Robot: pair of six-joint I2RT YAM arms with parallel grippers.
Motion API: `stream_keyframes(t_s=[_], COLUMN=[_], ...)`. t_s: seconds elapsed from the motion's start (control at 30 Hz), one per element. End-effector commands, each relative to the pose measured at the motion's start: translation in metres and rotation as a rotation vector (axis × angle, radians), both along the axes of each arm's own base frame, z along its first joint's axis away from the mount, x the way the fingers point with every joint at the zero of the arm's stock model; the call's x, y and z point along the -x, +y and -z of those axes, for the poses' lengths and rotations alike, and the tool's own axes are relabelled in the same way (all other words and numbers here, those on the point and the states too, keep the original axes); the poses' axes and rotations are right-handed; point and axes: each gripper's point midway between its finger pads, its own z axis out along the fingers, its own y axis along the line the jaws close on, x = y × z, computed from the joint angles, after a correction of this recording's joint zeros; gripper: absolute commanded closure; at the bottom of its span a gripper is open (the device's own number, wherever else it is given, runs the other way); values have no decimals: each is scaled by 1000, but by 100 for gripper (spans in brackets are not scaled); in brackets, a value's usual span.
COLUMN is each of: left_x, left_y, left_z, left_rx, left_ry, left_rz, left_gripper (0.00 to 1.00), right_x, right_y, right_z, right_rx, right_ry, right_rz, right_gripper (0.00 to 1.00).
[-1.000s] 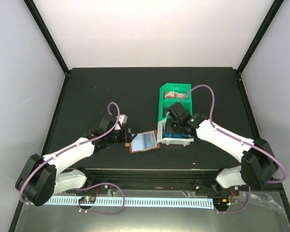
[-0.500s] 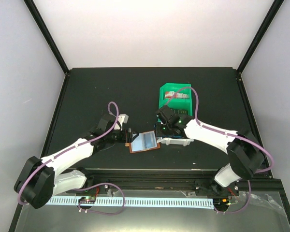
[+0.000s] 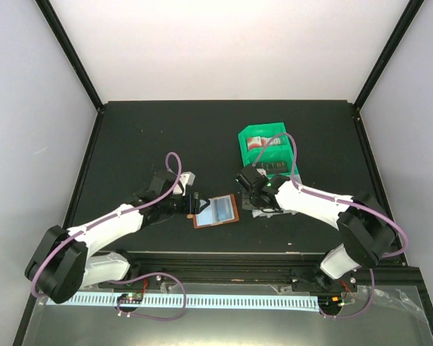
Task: Put the credit cards into the card holder
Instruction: Pick up the credit card from the storage box, then insert the credit card into the card holder.
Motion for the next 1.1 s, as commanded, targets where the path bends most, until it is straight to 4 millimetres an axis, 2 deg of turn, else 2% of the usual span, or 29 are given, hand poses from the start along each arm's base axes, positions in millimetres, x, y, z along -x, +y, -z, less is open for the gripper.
stream_keyframes(t_s=[0.0, 0.1, 0.3, 0.4, 0.5, 0.7, 0.87, 1.07], left_x=[-1, 0, 4, 7, 8, 14, 19, 24], left_y=[-11, -14, -20, -19, -5, 20, 25, 30], left_z=[-7, -7, 3, 13, 28, 50, 60, 75], left_rx=[39, 42, 32, 9, -75, -195, -219, -252], left_ry=[-8, -7, 25, 51, 82, 108, 132, 173], left_rz=[27, 36, 70, 69, 19, -44, -43, -48], left_gripper=[38, 38, 44, 50, 55, 57, 60, 67], right_x=[1, -1, 1, 6, 7, 13, 22, 21], right_y=[-23, -7, 47, 77, 98, 114, 115, 111], right_z=[-10, -25, -56, -56, -48, -34, -5, 6], right_rx=[66, -31, -330, -474, -573, -639, -633, -620], right_ry=[-47, -80, -118, -74, -38, 13, 81, 79], right_rz=[41, -3, -143, -203, -221, -232, -203, -160], right_gripper=[99, 99, 99, 99, 99, 99, 99, 99])
